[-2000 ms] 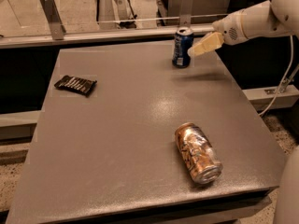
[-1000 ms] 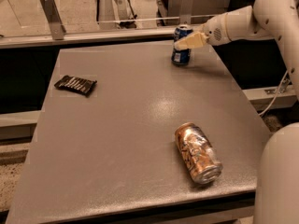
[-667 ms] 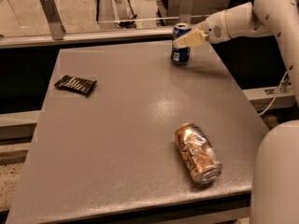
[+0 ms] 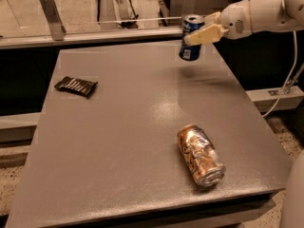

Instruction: Move pepsi can near orange can

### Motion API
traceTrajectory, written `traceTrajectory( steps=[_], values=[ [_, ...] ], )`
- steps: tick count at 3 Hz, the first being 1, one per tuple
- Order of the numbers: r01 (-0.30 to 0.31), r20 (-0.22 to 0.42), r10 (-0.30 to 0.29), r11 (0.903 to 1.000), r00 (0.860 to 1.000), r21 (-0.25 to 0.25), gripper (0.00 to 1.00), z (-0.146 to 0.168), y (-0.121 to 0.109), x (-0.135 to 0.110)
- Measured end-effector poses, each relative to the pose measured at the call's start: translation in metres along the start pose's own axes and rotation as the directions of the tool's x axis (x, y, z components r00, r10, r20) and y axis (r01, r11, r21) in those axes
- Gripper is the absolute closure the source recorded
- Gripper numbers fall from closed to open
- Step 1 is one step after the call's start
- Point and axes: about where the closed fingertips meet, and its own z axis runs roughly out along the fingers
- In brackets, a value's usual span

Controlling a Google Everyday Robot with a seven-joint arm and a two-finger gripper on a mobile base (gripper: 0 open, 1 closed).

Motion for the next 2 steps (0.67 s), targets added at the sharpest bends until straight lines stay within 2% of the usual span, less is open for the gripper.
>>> traceTrajectory(
  steps=[1, 2],
  values=[
    [0.067, 0.027, -0.065, 0.9957, 0.998, -0.064, 1.0, -0.022, 0.044, -0.003],
    [0.135, 0.036, -0.131, 0.9802, 0.991, -0.145, 1.0, -0.024, 0.098, -0.003]
  ],
)
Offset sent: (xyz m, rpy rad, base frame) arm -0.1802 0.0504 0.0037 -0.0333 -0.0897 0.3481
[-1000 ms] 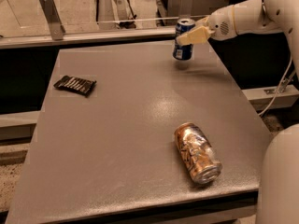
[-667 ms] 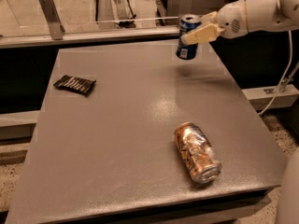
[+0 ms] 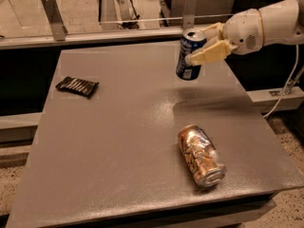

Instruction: Move pepsi can near orange can

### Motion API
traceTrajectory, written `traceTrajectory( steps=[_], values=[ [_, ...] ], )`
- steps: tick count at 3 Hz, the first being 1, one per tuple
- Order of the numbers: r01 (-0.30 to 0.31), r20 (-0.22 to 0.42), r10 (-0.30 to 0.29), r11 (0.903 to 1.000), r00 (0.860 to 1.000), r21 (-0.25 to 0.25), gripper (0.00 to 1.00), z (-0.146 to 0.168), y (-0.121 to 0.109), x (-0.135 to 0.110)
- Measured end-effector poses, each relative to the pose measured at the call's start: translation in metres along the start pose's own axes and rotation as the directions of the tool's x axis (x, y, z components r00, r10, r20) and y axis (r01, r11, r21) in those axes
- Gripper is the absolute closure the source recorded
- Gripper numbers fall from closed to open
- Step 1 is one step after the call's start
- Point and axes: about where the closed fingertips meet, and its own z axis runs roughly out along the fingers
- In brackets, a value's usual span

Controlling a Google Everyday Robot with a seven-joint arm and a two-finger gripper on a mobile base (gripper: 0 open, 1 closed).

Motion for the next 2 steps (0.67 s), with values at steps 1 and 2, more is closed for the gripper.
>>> traceTrajectory(
  steps=[1, 2],
  values=[
    [0.052, -0.012, -0.053, 0.9952, 0.999, -0.083, 1.0, 0.017, 0.052, -0.002],
    [0.077, -0.019, -0.08, 0.9881, 0.997, -0.133, 1.0, 0.027, 0.082, 0.0]
  ],
)
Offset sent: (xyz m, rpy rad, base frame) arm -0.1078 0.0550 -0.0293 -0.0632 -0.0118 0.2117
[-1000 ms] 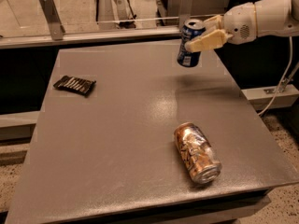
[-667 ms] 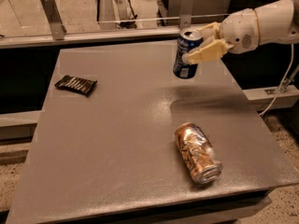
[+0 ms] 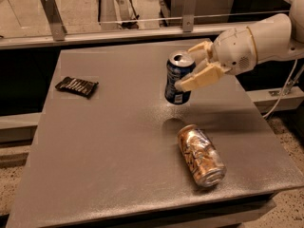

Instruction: Move pepsi can near orange can

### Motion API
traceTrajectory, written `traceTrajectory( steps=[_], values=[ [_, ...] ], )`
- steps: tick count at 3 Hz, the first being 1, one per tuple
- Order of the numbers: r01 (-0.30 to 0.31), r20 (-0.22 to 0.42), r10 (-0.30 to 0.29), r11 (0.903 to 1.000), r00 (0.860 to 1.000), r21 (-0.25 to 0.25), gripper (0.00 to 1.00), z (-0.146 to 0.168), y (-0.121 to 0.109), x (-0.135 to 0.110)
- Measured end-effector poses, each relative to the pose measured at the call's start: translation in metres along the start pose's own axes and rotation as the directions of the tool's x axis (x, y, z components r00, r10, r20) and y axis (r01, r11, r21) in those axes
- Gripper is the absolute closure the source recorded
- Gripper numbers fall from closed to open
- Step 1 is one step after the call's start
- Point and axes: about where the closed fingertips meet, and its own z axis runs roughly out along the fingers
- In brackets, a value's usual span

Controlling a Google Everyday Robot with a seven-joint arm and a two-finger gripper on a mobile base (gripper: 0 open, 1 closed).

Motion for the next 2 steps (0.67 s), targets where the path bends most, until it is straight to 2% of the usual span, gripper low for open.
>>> traceTrajectory(
  steps=[1, 2],
  values=[
    [0.017, -0.017, -0.018, 0.9983, 1.0, -0.056, 0.82, 0.013, 0.022, 0.003],
    [0.023, -0.03, -0.026, 0.9958, 0.999, -0.089, 0.59, 0.019, 0.036, 0.012]
  ],
)
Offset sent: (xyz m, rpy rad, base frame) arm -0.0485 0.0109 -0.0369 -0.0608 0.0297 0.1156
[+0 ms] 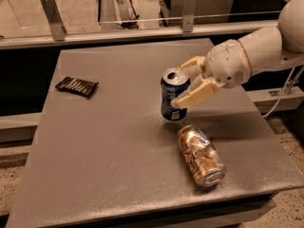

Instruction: Move pepsi can near orange can

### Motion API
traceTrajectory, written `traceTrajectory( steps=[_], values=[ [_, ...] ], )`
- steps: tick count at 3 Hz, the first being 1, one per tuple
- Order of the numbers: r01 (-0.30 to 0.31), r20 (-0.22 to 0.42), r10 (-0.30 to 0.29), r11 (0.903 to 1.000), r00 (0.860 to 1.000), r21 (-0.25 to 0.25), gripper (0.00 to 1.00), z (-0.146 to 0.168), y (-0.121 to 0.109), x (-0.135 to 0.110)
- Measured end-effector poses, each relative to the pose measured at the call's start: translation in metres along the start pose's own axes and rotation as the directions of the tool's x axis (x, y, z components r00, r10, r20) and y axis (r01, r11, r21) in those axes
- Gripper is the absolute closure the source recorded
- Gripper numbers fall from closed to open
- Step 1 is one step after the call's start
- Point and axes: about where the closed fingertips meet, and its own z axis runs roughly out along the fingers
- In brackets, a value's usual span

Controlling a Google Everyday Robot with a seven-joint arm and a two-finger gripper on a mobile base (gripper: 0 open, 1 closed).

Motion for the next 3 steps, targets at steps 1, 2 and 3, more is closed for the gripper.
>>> traceTrajectory(
  steps=[1, 2, 3],
  values=[
    [-0.002, -0.013, 0.002, 0.9999, 1.0, -0.015, 0.36, 0.003, 0.009, 0.013],
    [-0.006, -0.024, 0.006, 0.9998, 1.0, -0.02, 0.12, 0.003, 0.013, 0.023],
    [-0.011, -0.032, 0.011, 0.9997, 0.999, -0.021, 0.0, 0.003, 0.015, 0.029]
  ],
)
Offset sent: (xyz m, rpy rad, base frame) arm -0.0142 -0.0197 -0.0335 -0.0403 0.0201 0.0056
